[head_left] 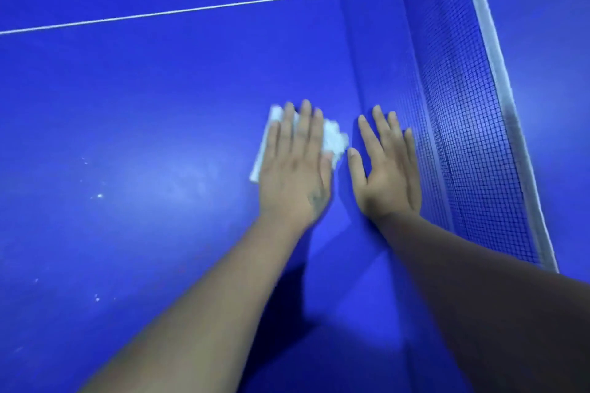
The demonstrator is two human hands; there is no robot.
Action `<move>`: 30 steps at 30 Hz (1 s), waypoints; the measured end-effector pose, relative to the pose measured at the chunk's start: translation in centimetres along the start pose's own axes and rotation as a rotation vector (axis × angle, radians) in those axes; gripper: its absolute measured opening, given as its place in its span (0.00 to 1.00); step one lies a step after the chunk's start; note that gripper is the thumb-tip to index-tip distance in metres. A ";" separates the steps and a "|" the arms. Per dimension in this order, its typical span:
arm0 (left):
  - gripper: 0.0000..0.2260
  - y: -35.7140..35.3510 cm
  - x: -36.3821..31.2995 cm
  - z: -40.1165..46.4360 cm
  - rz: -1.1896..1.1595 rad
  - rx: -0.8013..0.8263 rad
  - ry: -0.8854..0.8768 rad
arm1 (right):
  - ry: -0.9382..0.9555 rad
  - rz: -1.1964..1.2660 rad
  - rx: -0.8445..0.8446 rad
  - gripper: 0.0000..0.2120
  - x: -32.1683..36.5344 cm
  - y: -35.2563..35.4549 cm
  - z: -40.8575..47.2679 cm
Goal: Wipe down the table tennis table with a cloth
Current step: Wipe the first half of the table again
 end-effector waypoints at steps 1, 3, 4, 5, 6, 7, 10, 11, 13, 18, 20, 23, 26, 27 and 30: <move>0.29 0.1 -0.8 -2.5 -0.016 0.034 -0.039 | -0.006 -0.006 -0.001 0.28 0.0 0.0 -0.1; 0.29 0.6 -0.5 -6.7 -0.039 0.075 -0.047 | -0.018 -0.012 0.007 0.28 0.1 0.0 -0.1; 0.30 1.1 0.5 -8.2 -0.053 0.079 -0.015 | -0.017 -0.012 0.008 0.28 0.1 0.0 0.0; 0.30 1.6 1.9 -9.2 -0.063 0.072 0.033 | -0.016 -0.010 0.007 0.28 0.2 0.0 0.0; 0.31 2.2 3.6 -9.6 -0.052 0.056 0.089 | -0.017 -0.011 0.008 0.28 0.2 0.1 0.0; 0.31 2.7 5.3 -9.4 -0.024 0.043 0.142 | -0.021 -0.010 0.014 0.28 0.2 0.1 0.0; 0.30 3.6 10.1 -5.5 0.067 0.010 0.235 | -0.034 -0.008 0.022 0.28 0.3 0.4 0.0; 0.30 3.6 11.3 -3.5 0.086 -0.013 0.263 | -0.034 -0.012 0.021 0.28 0.4 0.4 0.0; 0.31 3.2 12.4 1.0 0.086 -0.050 0.355 | -0.032 -0.016 0.019 0.28 0.4 0.3 0.0; 0.32 0.9 6.7 7.3 0.017 -0.088 0.310 | -0.009 -0.030 -0.001 0.27 0.5 0.3 0.1; 0.31 0.0 2.3 5.5 -0.010 -0.071 0.150 | -0.009 -0.046 -0.008 0.27 0.5 0.3 0.2; 0.30 -0.3 -1.3 -0.5 -0.036 -0.002 0.071 | -0.006 -0.048 -0.010 0.27 0.4 0.3 0.2; 0.30 0.4 -1.3 -8.1 -0.034 0.056 0.110 | -0.004 -0.047 -0.015 0.26 0.4 0.3 0.1; 0.30 0.8 -0.8 -10.6 -0.026 0.075 0.117 | -0.001 -0.041 -0.018 0.26 0.4 0.3 0.1; 0.31 2.5 3.1 -14.1 0.015 0.083 0.162 | 0.004 -0.029 -0.024 0.26 0.3 0.3 0.0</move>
Point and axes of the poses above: each hand's wrist, its own z-axis towards the middle knuckle, its own y-axis out of the back of the hand, x = y × z, the point moved 1 cm from there along z, towards the middle knuckle, and after that the axes turned 1 degree about -x, right-handed, at the moved point
